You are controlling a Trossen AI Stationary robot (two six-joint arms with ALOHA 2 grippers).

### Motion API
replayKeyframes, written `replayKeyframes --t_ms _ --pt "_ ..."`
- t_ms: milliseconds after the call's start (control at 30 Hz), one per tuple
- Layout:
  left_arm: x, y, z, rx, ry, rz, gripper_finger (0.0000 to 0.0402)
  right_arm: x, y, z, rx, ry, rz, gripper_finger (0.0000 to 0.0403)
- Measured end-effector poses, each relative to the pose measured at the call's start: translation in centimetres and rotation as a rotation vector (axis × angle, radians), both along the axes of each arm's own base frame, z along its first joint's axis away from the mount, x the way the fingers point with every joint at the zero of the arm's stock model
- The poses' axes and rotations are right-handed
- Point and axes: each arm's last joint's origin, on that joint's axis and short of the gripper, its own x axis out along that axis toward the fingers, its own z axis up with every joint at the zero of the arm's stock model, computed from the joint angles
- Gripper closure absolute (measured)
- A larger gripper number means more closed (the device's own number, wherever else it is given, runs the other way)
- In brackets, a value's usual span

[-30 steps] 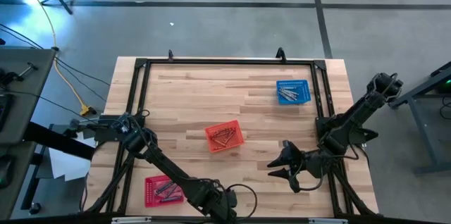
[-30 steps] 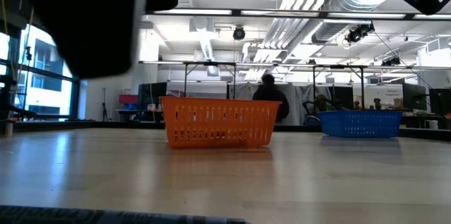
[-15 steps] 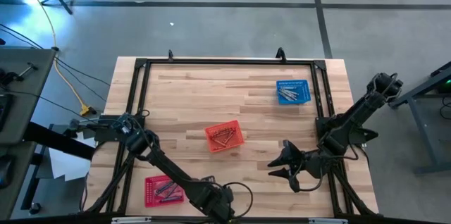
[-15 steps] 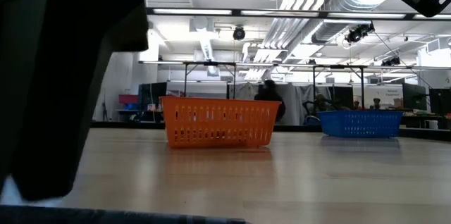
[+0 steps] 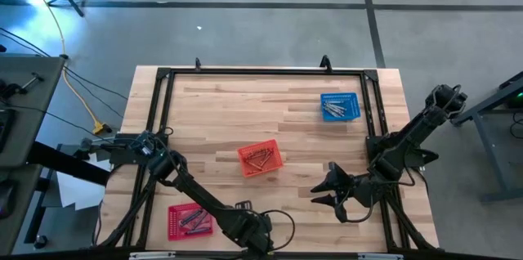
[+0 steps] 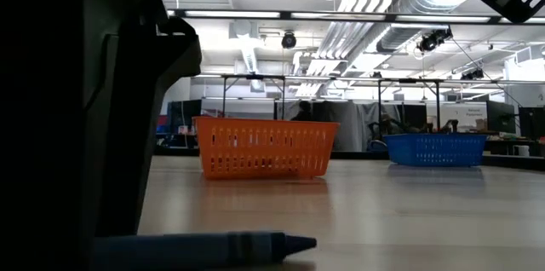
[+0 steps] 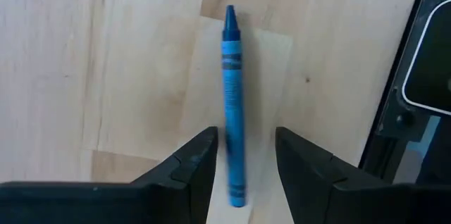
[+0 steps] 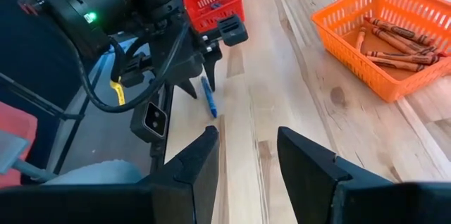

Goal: Sort crayons
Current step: Put the blue crayon into the red bin

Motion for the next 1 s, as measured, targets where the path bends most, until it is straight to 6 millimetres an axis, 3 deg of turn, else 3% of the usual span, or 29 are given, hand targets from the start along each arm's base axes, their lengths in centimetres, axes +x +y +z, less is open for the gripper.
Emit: replayKeyframes --t_ms 267,600,1000 --pt "0.2 0.3 -0.1 -0.001 0.003 0.055 0.0284 0.0 0.0 0.0 -0.009 0.001 0.004 0.0263" --pt "0.6 1.1 -0.2 -0.001 0.019 0.099 0.0394 0.0 0.0 -0.1 -0.015 0.007 0.004 0.0263" --pt "0.6 1.4 0.6 -0.049 0.031 0.190 0.0400 -0.1 -0.1 -0.2 -0.023 0.014 0.003 0.0263"
